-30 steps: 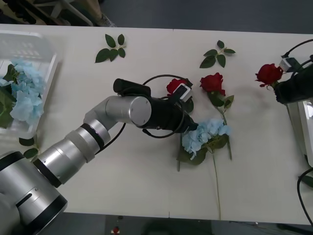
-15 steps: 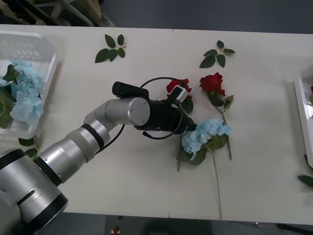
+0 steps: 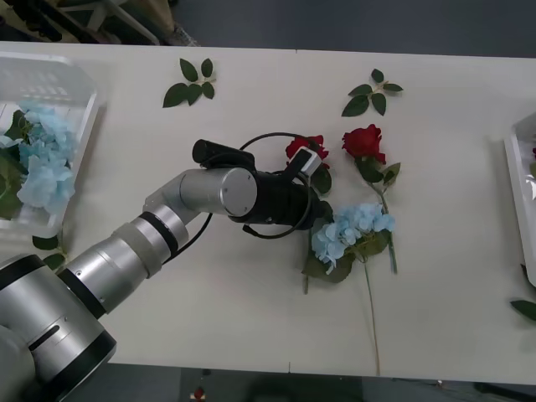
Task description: Put the red flowers into the right box and the blue flowers into the left box
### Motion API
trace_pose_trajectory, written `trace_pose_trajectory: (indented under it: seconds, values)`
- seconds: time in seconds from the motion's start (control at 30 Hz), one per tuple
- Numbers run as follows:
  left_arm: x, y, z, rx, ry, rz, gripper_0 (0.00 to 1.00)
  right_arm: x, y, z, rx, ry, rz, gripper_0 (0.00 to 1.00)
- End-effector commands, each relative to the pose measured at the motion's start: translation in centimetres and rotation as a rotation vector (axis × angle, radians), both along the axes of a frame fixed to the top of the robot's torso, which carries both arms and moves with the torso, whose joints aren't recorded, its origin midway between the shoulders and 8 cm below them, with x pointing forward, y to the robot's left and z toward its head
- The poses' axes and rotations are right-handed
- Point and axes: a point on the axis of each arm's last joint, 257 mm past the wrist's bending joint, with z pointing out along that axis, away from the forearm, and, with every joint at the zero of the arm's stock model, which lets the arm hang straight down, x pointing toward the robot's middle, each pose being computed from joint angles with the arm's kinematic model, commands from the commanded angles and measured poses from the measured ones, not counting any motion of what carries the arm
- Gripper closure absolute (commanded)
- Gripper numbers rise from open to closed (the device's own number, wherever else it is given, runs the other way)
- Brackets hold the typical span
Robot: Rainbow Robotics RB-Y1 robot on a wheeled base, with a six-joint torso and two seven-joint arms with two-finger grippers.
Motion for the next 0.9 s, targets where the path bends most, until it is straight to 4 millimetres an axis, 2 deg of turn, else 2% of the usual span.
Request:
trace_pose_trajectory:
  seconds: [0.03,0.13,0.2,0.4,0.6,0.67,0.8,0.83,0.87,0.9]
  values:
    - [0.9,-1.2,2.3,-0.030,-0.019,0.010,0.64,-0.4,-2.6,2.2,-0.065,-0.058,-0.061,1.00]
    - [1.0,-1.1,2.2,-0.025,-0.021,0.010,0.79,-0.2,-3.1,1.7,-0.067,-0.091,-0.098,1.00]
    - [1.1,-0.9,2.1,-0.019,-0.025,0.011,0.99,0.2,-3.1,1.3,-0.052,-0.120,-0.120,1.00]
    - [1.4,-0.3,1.9,0.002,-0.041,0.011,1.00,1.1,-3.2,1.2,-0.038,-0.168,-0.144,1.00]
    - [3.0,1.5,2.5,0.006,-0.082,0.044,1.00,1.2,-3.0,1.0,-0.029,-0.171,-0.144,1.00]
    - [4.0,2.3,4.0,-0.027,-0.101,0.066,1.00,1.3,-2.9,0.9,-0.030,-0.166,-0.138,1.00]
    - [5.0,3.1,8.8,-0.112,-0.147,0.071,1.00,1.4,-2.6,0.7,-0.036,-0.159,-0.130,1.00]
    - [5.0,3.5,11.0,-0.160,-0.157,0.069,1.00,1.4,-2.7,0.7,-0.035,-0.161,-0.130,0.93]
    - [4.8,3.8,12.3,-0.193,-0.163,0.067,1.00,1.5,-2.6,0.8,-0.037,-0.163,-0.126,0.82]
    - [4.4,4.0,13.7,-0.232,-0.167,0.065,1.00,1.6,-2.6,0.8,-0.038,-0.165,-0.123,0.66]
